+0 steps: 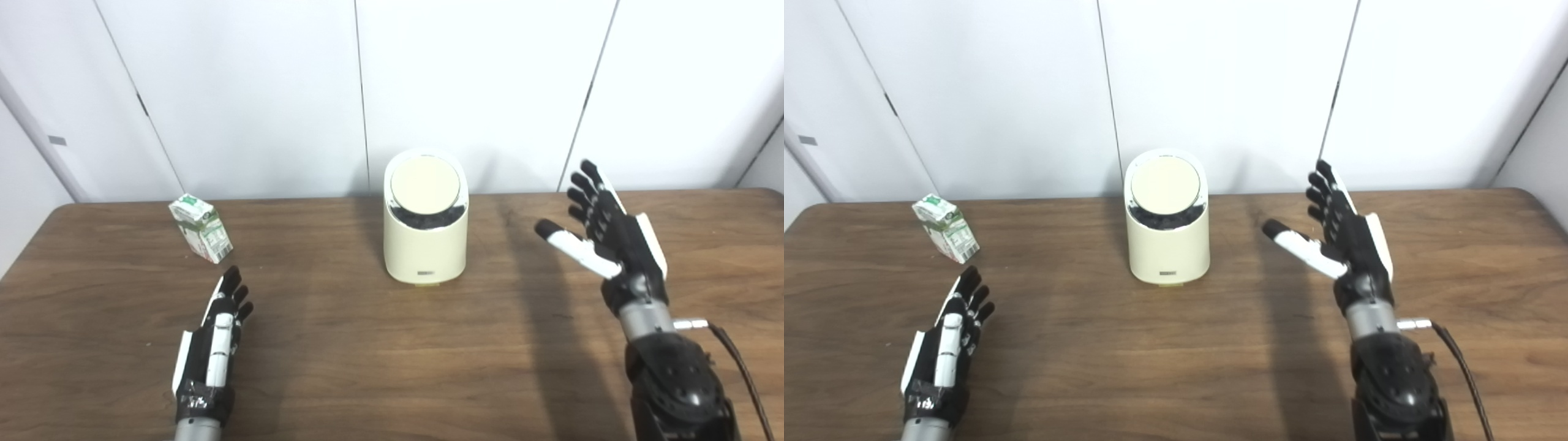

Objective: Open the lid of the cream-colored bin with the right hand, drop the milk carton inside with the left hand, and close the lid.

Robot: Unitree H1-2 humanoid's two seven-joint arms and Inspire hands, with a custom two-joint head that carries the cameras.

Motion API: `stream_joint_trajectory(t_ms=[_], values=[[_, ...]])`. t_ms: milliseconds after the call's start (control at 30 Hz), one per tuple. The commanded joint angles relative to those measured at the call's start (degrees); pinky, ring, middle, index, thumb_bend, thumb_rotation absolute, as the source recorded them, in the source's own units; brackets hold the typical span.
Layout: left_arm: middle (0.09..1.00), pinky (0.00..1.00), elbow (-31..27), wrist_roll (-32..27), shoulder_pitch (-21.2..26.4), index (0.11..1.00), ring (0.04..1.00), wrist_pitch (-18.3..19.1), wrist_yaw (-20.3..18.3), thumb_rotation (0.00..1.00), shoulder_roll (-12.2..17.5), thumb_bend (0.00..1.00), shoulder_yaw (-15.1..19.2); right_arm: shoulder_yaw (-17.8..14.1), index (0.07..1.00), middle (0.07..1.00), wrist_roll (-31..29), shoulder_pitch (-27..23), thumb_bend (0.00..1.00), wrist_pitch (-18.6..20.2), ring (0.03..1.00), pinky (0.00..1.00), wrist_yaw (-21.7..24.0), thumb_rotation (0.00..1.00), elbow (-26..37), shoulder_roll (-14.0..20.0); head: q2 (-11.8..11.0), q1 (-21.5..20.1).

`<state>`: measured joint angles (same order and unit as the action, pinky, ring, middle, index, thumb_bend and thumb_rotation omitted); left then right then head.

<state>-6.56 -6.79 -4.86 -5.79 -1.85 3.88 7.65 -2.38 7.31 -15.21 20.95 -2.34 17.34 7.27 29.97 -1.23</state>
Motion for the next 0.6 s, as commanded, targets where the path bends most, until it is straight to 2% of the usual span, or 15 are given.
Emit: stream_joint_trajectory(t_ms=[0,133,267,567], values=[[0.996,0.97,-1.26,-0.35,-0.56,1.0,0.986,-1.98,-0.3,0.89,0.0,0.52,-0.27,1.54,0.944,0.935,2.75,-3.89,0.85,0.94,0.913,0.89,0.3,0.43,1.12,0.72,0.02,0.05],[1.0,0.97,-1.38,-0.36,-0.66,1.0,0.988,-2.01,-0.59,0.9,0.07,0.51,-0.34,4.69,0.933,0.923,6.86,-7.81,0.87,3.06,0.899,0.84,0.75,0.47,-0.1,1.04,0.05,0.16],[1.0,0.97,-1.37,-0.72,-0.69,1.0,0.984,-1.85,-0.72,0.9,-0.08,0.53,-0.31,7.0,0.922,0.909,10.42,-11.66,0.87,4.8,0.894,0.84,0.6,0.47,-2.15,0.23,0.0,0.2],[1.0,0.97,-0.96,-0.61,-0.8,1.0,0.979,-2.57,-0.85,0.9,-0.58,0.51,-0.81,9.92,0.92,0.909,15.12,-17.86,0.84,2.62,0.885,0.78,-0.31,0.4,-9.98,0.1,-1.28,1.01]])
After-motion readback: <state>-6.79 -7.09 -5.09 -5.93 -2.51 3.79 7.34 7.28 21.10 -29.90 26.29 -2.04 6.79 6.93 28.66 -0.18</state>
